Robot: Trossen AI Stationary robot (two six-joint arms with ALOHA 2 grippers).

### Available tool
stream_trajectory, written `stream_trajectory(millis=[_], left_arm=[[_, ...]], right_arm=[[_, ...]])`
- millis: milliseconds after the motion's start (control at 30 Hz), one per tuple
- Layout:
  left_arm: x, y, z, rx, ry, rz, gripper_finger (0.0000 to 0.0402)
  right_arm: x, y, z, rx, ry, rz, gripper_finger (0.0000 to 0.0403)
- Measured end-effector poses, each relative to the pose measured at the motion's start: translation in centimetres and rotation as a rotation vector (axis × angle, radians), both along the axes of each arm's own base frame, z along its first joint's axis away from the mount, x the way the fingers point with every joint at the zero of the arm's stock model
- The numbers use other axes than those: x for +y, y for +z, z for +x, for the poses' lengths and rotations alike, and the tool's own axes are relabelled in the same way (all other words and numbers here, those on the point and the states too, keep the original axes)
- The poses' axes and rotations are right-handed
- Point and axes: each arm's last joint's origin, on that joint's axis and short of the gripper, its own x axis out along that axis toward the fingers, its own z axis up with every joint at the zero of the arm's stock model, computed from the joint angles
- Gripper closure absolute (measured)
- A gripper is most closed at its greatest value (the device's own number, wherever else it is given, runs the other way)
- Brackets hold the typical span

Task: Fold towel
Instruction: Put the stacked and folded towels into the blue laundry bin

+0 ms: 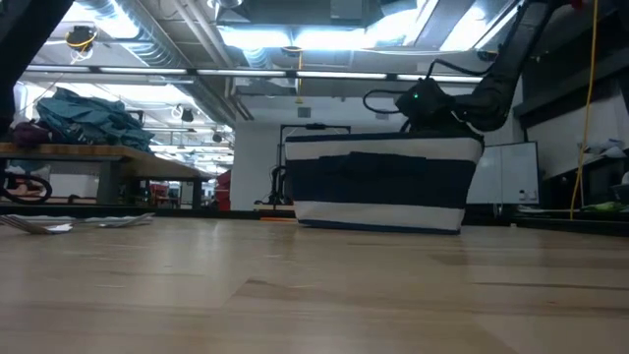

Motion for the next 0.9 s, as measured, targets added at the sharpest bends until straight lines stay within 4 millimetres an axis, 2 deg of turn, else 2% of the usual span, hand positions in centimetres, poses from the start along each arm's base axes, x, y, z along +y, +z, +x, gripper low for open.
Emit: stream_trajectory(millis=[100, 233, 300, 500, 700, 800, 900], left_arm=[[0.0, 0.0, 0.0, 0.000, 0.001, 0.000, 0.0254], [0.3, 0.0, 0.0, 0.000, 0.007, 0.000, 0.0254], [0.7, 0.0, 0.0, 0.000, 0.015, 0.000, 0.0254], [2.5, 0.0, 0.1, -0.003, 0.059, 0.001, 0.0254], [6.4, 0.6, -0.4, -0.032, 0.144, 0.003, 0.0254], [8.7, 2.4, -1.8, -0.083, 0.182, 0.044, 0.0254], [10.9, 4.6, -3.9, -0.149, 0.224, 0.126, 0.0254]], right_arm=[[0.0, 0.0, 0.0, -0.009, 0.017, 0.010, 0.0171], [0.1, 1.2, 0.1, -0.078, 0.061, 0.003, 0.0171], [0.2, 2.3, 0.2, -0.137, 0.090, -0.015, 0.0171], [0.9, 7.6, -0.4, -0.239, 0.186, -0.163, 0.0171], [3.2, 12.1, -1.1, -0.315, 0.277, -0.286, 0.0171], [4.6, 12.9, -0.9, -0.346, 0.350, -0.286, 0.0171], [5.8, 12.8, -0.3, -0.343, 0.422, -0.263, 0.0171]])
